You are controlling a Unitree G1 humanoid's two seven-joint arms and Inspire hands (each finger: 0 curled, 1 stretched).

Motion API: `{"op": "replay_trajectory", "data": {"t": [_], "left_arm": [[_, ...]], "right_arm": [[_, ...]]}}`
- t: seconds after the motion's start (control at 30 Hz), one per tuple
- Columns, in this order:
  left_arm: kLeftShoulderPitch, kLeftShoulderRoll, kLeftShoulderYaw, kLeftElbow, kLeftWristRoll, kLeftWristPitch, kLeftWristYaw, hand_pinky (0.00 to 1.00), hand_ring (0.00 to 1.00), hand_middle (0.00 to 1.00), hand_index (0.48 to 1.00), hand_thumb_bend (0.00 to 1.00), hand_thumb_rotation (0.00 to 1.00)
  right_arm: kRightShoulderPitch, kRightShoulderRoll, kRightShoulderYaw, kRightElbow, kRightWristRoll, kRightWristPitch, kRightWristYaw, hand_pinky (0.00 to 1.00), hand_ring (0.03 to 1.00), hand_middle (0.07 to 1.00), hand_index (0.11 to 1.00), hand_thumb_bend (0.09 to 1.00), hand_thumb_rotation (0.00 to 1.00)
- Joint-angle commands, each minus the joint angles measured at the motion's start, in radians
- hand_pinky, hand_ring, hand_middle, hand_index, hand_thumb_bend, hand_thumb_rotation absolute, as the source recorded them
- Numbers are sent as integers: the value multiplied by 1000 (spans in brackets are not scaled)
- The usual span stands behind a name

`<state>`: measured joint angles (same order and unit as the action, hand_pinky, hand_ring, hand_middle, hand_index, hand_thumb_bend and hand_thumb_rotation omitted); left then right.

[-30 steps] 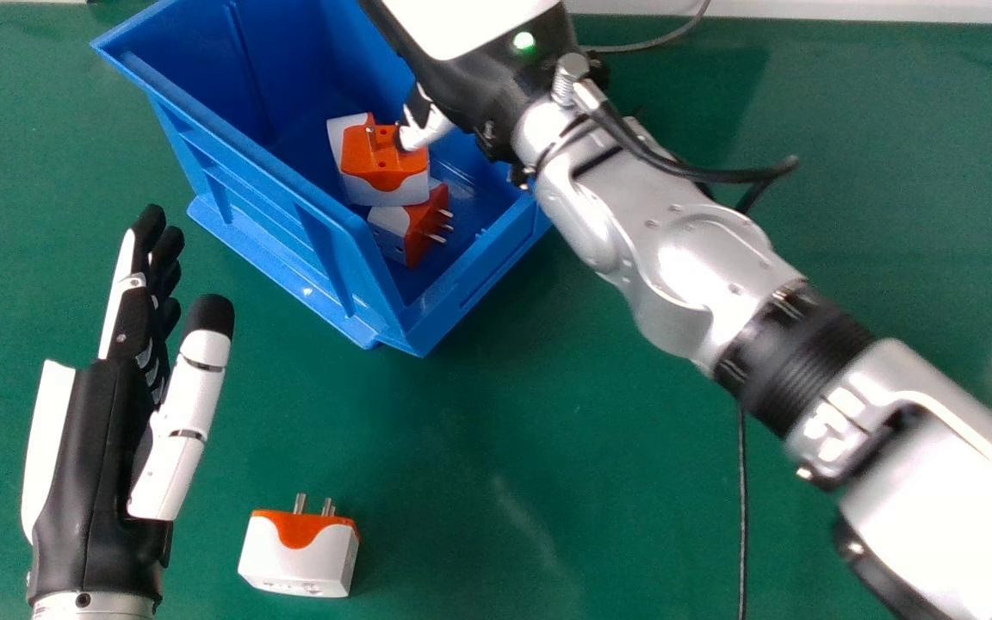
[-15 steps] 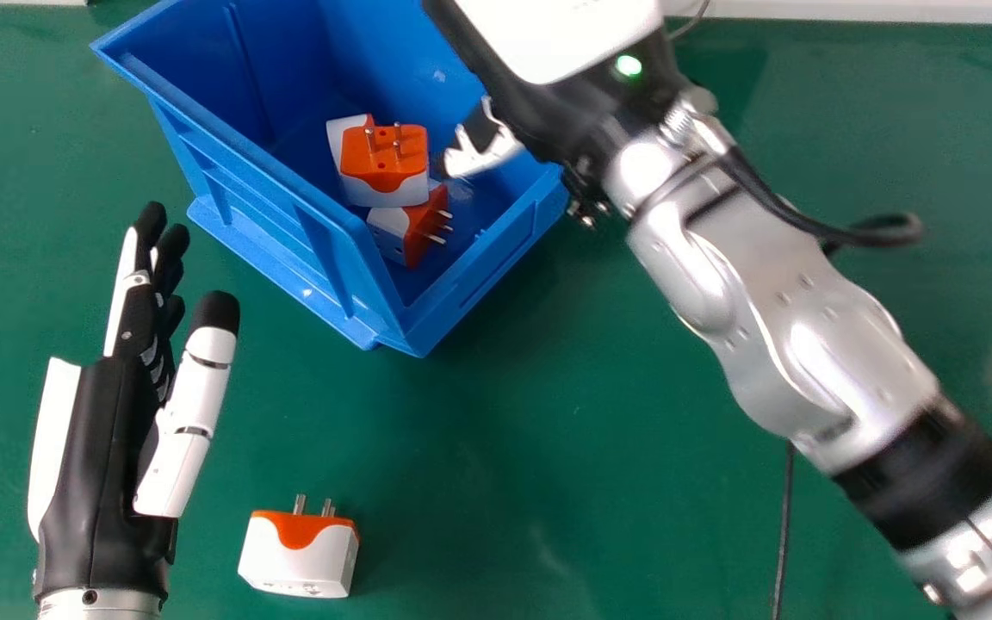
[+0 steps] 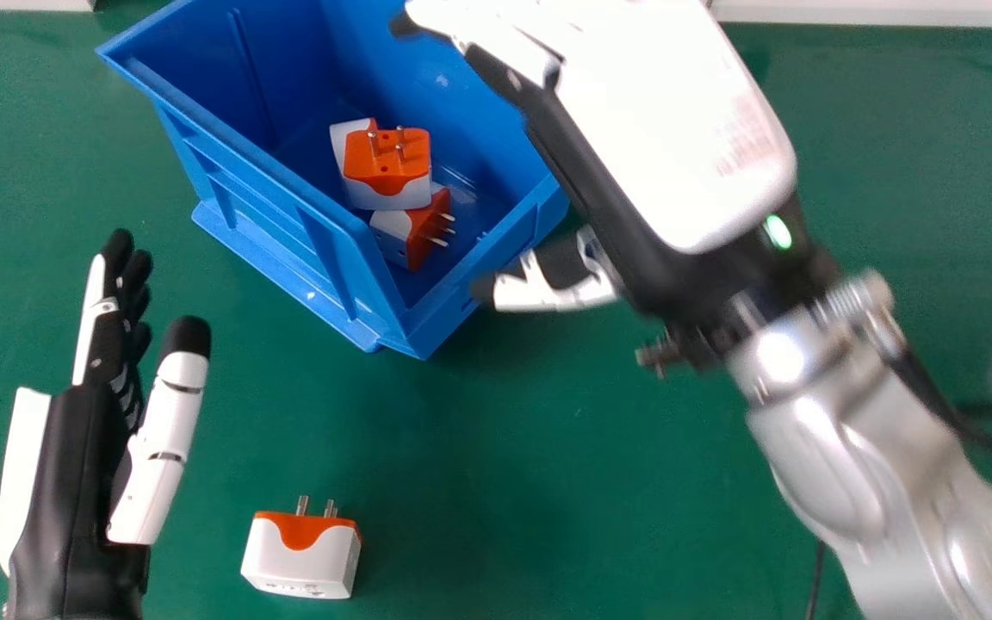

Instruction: Pick all objects and put in blue box

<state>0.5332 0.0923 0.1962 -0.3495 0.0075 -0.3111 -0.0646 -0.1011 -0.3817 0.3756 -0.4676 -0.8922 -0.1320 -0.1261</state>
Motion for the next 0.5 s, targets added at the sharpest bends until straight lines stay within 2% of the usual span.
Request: {"op": "replay_trajectory", "data": {"t": [0.0, 0.07, 0.13, 0.27, 0.33, 0.47], "left_arm": [[10, 7, 16, -11, -14, -31, -4, 1000, 999, 990, 998, 458, 953], [12, 8, 24, -1, -20, -46, -6, 1000, 998, 989, 999, 474, 955], [10, 6, 30, 18, -24, -75, -6, 1000, 994, 985, 999, 472, 951], [8, 6, 37, 40, -34, -103, -11, 1000, 985, 976, 995, 455, 934], [8, 6, 40, 47, -32, -113, -10, 1000, 977, 969, 992, 446, 922], [8, 11, 46, 53, -26, -120, -7, 991, 956, 953, 982, 423, 903]], "right_arm": [[81, 3, -28, -70, 33, -44, -28, 576, 736, 765, 766, 854, 83], [155, -1, -37, -90, 44, -88, -46, 584, 744, 771, 768, 830, 89], [222, -4, -44, -98, 50, -139, -71, 582, 742, 771, 763, 814, 91], [332, -15, -50, -84, 67, -243, -111, 566, 726, 759, 750, 804, 90], [372, -21, -52, -64, 76, -299, -130, 557, 717, 751, 741, 799, 88], [435, -34, -55, -27, 71, -394, -160, 548, 702, 738, 731, 791, 73]]}}
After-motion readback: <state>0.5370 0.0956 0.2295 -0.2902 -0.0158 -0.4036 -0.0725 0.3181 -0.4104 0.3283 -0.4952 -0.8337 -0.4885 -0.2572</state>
